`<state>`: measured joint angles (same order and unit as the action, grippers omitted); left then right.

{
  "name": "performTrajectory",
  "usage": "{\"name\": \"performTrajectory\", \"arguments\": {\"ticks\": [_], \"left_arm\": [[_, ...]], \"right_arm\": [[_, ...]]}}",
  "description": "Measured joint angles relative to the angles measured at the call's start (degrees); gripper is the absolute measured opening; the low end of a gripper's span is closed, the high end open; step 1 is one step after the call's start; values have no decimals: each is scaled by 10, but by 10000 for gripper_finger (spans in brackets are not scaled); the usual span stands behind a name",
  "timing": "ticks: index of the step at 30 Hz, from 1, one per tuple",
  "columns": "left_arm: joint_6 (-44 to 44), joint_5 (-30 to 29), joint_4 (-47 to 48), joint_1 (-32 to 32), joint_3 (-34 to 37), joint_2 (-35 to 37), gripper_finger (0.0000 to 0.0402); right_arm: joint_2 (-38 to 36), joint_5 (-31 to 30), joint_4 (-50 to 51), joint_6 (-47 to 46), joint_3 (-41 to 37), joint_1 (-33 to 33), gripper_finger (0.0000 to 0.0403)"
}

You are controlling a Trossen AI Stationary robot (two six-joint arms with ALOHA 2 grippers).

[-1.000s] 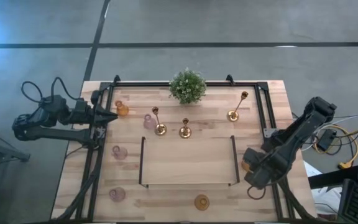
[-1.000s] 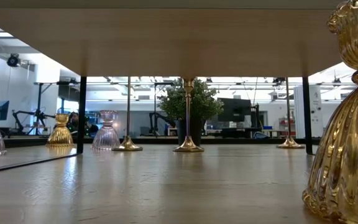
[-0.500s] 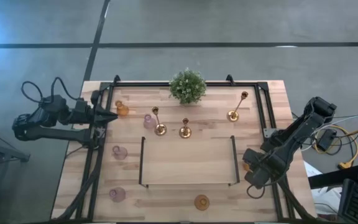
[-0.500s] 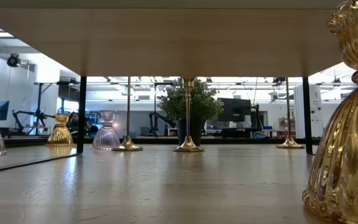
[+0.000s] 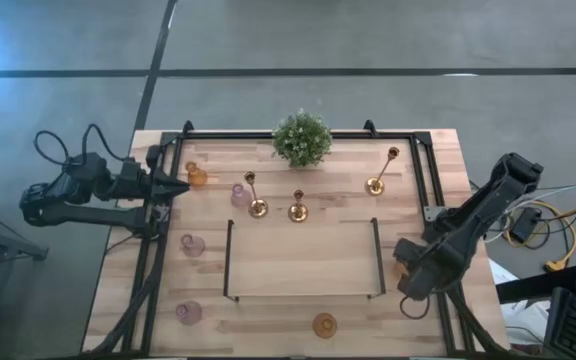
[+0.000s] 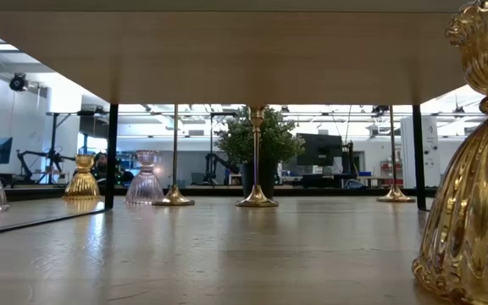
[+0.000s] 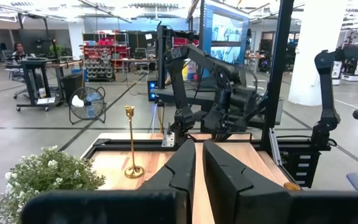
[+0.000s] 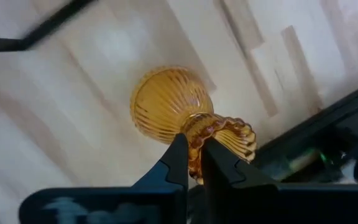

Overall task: Pick & Place candle stick holders
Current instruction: Put the middle yellow candle holder on the shelf

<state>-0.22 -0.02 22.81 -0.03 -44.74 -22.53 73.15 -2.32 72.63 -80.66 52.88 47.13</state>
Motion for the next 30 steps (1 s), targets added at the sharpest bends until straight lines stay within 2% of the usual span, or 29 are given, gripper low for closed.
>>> {"name": "performTrajectory", "arguments": {"ticks": [8, 10, 15, 19, 23, 30], "left_arm": [[0, 0, 0, 0, 0, 0, 37], [0, 0, 0, 0, 0, 0, 37], [0, 0, 0, 0, 0, 0, 37], [0, 0, 0, 0, 0, 0, 37], [0, 0, 0, 0, 0, 0, 37], [0, 0, 0, 0, 0, 0, 37]], "right_arm": [[-11, -21, 179, -1, 121, 0, 13], [-8, -48, 169, 18, 161, -2, 13], [7, -162, 173, 95, 257, -25, 13], [27, -183, 178, 165, 306, -50, 13], [36, -204, 170, 201, 323, -71, 13], [31, -187, 173, 207, 307, -81, 13]]}}
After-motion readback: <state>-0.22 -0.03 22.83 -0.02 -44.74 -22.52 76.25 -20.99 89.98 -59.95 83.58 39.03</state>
